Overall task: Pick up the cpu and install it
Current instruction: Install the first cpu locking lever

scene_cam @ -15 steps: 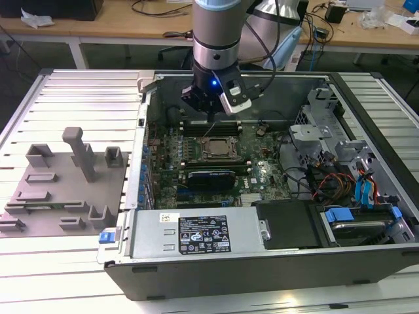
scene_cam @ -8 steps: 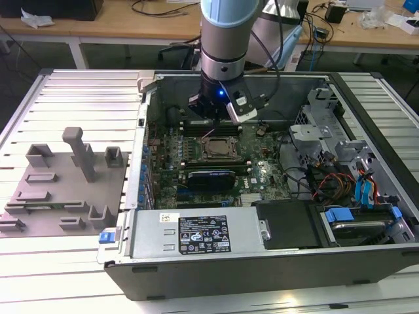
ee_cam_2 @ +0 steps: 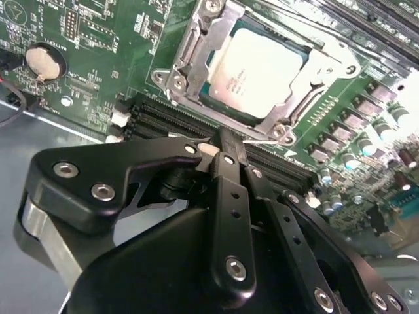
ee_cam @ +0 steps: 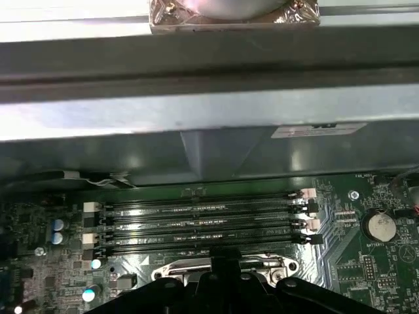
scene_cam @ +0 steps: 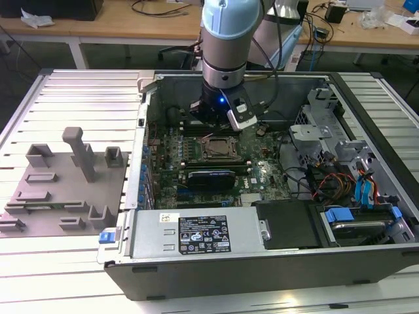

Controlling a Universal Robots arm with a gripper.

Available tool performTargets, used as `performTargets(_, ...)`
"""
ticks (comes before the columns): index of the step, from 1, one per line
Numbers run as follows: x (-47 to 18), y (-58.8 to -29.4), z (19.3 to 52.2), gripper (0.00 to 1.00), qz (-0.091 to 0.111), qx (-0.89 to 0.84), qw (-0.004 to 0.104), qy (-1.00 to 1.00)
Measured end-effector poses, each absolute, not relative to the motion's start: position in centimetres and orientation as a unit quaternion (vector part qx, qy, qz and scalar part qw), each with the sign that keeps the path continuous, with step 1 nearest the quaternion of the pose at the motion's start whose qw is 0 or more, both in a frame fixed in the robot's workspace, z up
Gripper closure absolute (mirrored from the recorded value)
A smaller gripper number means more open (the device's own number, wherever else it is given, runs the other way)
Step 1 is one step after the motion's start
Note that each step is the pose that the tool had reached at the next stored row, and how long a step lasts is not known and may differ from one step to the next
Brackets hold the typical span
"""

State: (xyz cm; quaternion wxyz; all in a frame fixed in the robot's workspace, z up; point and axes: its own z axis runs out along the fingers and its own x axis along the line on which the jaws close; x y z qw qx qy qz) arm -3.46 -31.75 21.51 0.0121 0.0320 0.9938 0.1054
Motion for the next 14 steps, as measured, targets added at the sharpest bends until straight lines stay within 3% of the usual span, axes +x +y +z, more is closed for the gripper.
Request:
performTargets(11,-2.96,-30.85,20.86,0.89,0.101,0.032,0.012,0.994)
performTargets(13,-2.98,-30.84,20.44,0.89,0.101,0.029,0.036,0.994)
performTargets(14,-2.98,-30.85,20.44,0.89,0.101,0.028,0.036,0.994)
